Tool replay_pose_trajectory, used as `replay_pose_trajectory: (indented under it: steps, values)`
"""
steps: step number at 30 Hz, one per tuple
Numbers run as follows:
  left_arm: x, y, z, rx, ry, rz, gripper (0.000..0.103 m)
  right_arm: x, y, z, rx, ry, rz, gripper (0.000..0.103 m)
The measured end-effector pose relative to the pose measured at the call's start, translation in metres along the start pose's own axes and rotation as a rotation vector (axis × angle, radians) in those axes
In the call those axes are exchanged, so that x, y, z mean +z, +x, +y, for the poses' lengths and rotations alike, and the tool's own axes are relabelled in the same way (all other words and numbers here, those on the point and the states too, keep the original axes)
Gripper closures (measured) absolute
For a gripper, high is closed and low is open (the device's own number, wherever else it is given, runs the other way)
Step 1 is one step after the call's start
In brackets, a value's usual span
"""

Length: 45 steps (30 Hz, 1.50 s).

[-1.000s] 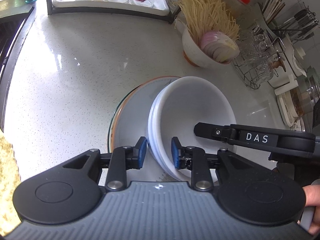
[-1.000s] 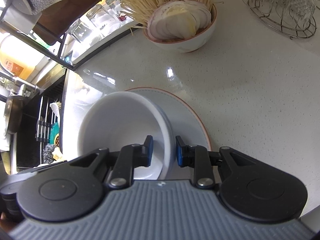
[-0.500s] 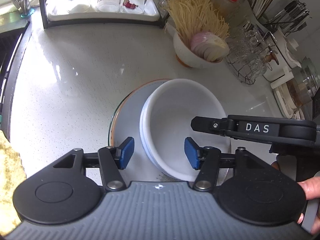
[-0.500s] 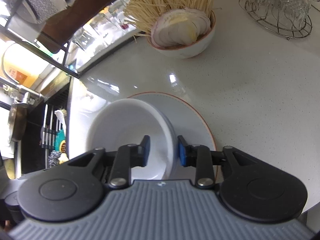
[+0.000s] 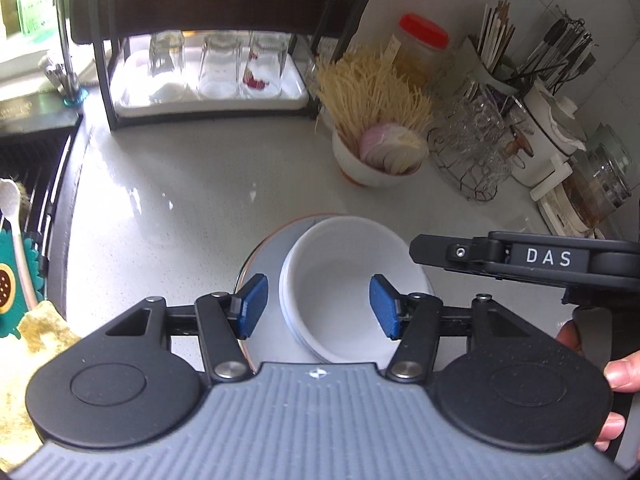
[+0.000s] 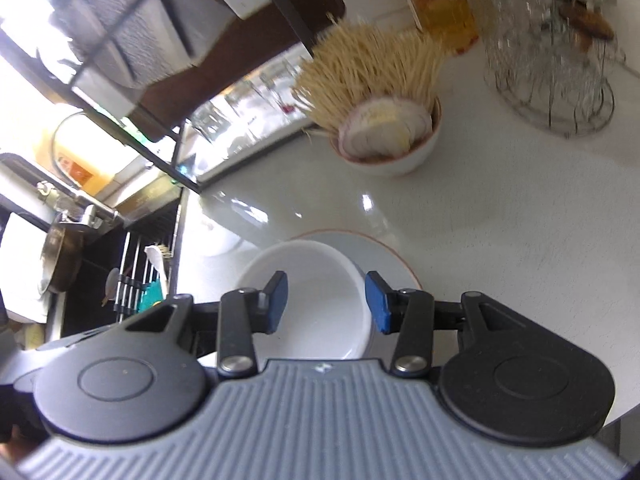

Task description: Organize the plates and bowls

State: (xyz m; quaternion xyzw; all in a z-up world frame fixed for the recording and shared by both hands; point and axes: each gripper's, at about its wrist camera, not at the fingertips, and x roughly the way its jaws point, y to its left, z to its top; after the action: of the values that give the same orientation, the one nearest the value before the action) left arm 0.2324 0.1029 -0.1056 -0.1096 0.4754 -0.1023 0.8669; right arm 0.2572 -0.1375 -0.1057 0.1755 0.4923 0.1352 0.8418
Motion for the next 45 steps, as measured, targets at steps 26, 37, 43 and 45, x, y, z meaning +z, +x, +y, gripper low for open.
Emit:
replay_pose_trajectory:
  steps: [26,37,43,45]
  values:
    - [-0.056,-0.125,-0.077,0.155,-0.115,-0.303,0.041,-0.008,-0.121,0.004,0.169,-0.302,-0.184,0.056]
    - [-0.113,-0.162,-0.118,0.223,-0.16,-0.361,0.041,-0.052,-0.169,-0.018,0.196,-0.356,-0.255,0.056]
    - [-0.147,-0.169,-0.14,0.235,-0.167,-0.359,0.041,-0.077,-0.185,-0.031,0.197,-0.377,-0.269,0.056]
    - [-0.157,-0.169,-0.147,0.233,-0.179,-0.358,0.041,-0.085,-0.188,-0.036,0.195,-0.384,-0.262,0.056]
